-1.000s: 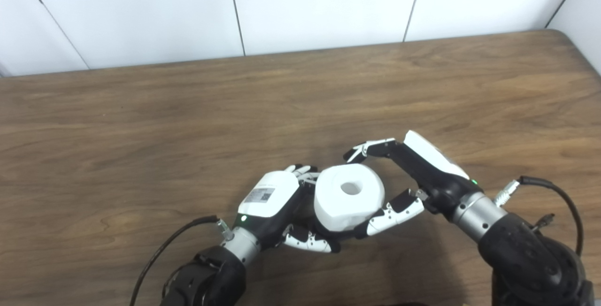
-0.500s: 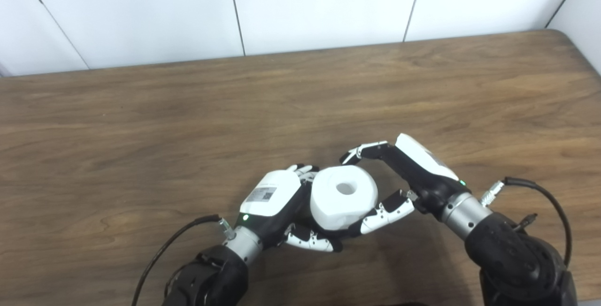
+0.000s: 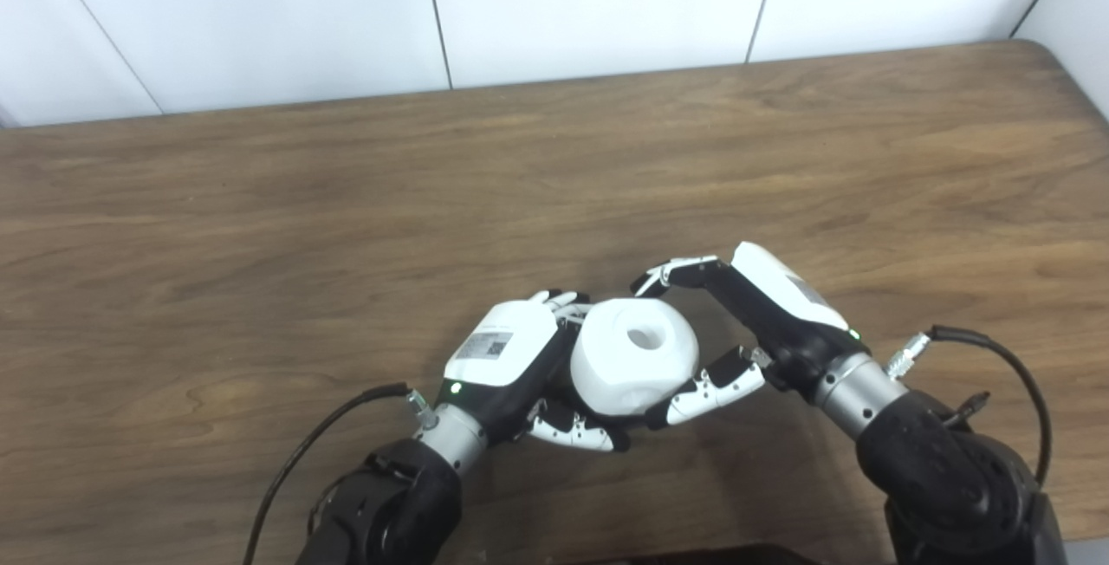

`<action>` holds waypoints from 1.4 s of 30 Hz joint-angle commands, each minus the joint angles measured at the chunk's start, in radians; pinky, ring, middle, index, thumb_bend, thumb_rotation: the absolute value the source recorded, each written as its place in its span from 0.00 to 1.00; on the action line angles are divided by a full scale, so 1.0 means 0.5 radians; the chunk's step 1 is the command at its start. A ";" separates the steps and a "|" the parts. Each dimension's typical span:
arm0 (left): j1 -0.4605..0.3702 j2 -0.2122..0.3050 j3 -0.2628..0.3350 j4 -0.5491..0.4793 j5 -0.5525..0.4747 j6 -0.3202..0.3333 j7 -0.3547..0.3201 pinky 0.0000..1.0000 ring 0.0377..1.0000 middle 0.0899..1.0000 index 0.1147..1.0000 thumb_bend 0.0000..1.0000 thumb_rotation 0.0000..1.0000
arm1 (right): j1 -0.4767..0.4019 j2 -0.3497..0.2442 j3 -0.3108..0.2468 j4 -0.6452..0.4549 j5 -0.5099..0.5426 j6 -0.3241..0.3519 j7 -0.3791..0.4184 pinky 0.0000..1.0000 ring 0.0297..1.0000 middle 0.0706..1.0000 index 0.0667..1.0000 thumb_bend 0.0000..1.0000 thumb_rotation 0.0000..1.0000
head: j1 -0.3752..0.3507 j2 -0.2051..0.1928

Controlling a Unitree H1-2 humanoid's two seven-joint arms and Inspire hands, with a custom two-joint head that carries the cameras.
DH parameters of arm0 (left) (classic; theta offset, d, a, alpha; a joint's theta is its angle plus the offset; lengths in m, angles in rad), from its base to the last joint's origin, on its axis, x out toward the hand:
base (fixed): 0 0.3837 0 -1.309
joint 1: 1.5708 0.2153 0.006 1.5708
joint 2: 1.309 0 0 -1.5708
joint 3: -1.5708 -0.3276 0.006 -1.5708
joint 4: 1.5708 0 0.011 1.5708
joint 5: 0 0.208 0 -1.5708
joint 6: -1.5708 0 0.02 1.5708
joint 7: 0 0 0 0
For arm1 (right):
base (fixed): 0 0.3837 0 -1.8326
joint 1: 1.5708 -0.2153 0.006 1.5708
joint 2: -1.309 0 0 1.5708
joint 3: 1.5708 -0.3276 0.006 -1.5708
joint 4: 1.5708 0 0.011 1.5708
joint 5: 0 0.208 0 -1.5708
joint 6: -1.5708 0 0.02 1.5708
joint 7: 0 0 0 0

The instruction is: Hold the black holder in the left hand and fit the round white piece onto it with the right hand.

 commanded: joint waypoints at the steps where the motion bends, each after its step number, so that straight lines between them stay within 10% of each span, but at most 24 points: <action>1: 0.017 -0.008 -0.021 0.029 -0.027 0.051 -0.105 0.93 0.92 0.83 0.42 0.51 0.05 | 0.003 -0.012 0.029 -0.023 0.021 -0.043 -0.039 0.92 0.86 0.75 0.45 0.52 0.14 | -0.003 0.004; 30: -0.006 -0.027 -0.032 0.014 -0.001 0.082 -0.130 0.93 0.91 0.83 0.42 0.51 0.05 | 0.032 -0.009 0.208 -0.005 -0.019 -0.039 -0.141 0.93 0.86 0.74 0.45 0.52 0.14 | 0.016 0.033; 42: -0.010 -0.033 -0.037 0.016 -0.007 0.092 -0.129 0.93 0.91 0.83 0.42 0.51 0.05 | 0.023 -0.098 0.333 0.028 -0.177 -0.235 -0.228 1.00 0.89 0.75 0.45 0.52 0.14 | 0.017 0.037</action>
